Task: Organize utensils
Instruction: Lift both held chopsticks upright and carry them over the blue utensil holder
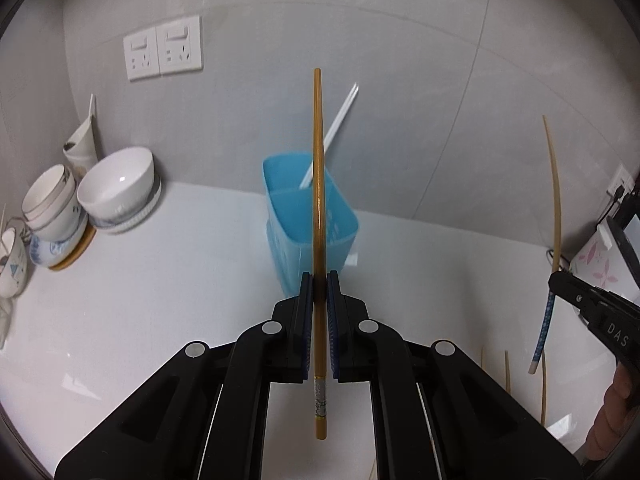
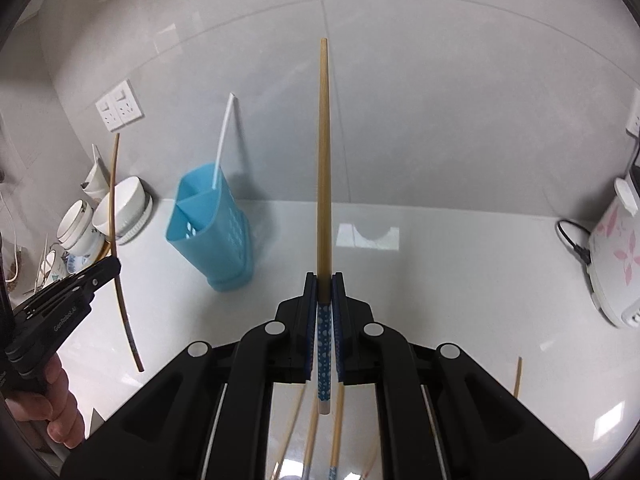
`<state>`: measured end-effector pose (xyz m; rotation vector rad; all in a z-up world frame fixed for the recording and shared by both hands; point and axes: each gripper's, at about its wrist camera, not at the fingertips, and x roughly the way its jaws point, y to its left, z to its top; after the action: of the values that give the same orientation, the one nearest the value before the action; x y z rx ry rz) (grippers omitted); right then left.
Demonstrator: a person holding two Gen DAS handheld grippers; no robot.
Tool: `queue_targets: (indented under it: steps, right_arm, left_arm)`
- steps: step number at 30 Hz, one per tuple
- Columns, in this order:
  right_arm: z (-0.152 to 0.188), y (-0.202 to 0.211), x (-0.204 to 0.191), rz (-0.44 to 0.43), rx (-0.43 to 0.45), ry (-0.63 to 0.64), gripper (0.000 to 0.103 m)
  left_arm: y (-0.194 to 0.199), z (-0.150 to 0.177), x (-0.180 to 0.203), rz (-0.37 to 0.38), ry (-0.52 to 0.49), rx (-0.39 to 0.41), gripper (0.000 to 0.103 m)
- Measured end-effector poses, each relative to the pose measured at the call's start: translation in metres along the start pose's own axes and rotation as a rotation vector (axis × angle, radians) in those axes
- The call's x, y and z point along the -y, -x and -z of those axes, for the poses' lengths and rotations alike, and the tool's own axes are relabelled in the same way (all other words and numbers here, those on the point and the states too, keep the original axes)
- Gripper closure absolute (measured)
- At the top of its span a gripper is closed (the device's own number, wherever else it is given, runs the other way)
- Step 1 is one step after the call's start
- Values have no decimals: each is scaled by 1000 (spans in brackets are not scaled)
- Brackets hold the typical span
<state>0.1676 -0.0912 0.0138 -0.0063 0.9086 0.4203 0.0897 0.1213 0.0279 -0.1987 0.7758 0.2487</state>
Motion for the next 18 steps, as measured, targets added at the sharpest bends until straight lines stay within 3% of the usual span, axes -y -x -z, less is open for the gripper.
queue_targets:
  steps: [7,18]
  right_arm:
    - [-21,-12,-25,-26,58,13,96]
    - [-55,-43,-51,-21,94,20,96]
  left_arm:
    - [-7,-21,-2,24,-4,124,97]
    - [-33,-54,-12,52,8,217,97]
